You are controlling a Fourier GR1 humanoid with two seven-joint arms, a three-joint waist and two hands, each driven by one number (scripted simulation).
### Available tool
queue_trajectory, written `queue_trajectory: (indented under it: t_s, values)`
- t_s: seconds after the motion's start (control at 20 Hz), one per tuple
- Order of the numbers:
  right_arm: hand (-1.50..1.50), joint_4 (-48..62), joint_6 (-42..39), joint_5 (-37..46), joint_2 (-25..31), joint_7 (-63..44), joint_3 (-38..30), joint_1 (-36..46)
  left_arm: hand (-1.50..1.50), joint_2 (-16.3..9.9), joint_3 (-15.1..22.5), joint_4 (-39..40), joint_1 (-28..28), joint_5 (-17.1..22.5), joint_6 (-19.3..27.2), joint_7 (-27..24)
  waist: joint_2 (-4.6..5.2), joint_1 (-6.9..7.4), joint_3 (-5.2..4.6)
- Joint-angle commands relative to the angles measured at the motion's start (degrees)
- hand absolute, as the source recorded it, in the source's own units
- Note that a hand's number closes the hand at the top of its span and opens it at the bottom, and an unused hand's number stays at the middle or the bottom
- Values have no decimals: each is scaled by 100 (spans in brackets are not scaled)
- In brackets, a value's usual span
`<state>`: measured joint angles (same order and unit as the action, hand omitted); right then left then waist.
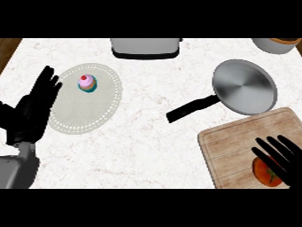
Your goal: Pick the tomato from the cutting board and place it in the pan
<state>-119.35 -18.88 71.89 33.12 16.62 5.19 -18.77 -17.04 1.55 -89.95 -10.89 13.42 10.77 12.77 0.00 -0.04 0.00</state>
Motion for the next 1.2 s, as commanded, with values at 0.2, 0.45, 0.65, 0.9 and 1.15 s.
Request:
queue_trajectory:
  t_s: [0.2,0.45,0.65,0.9,1.15]
  values:
    - [-150,893,-28,464,-255,257,16,552,0,119,-274,405,-31,-105,-380,-307,1,-10,-1]
    - [-150,1269,28,442,-292,591,-226,908,0,372,-135,-186,511,-315,-263,-289,-3,14,0]
    - [-150,1489,131,560,-808,428,38,1029,0,549,-63,-67,-75,-568,28,131,-1,-4,1]
    - [-150,1636,465,691,-804,694,-77,534,0,553,-284,-331,533,-480,-250,-97,-6,-7,0]
    - [150,2340,789,922,-892,1016,210,1111,0,598,-320,112,222,-536,-424,-272,2,-8,0]
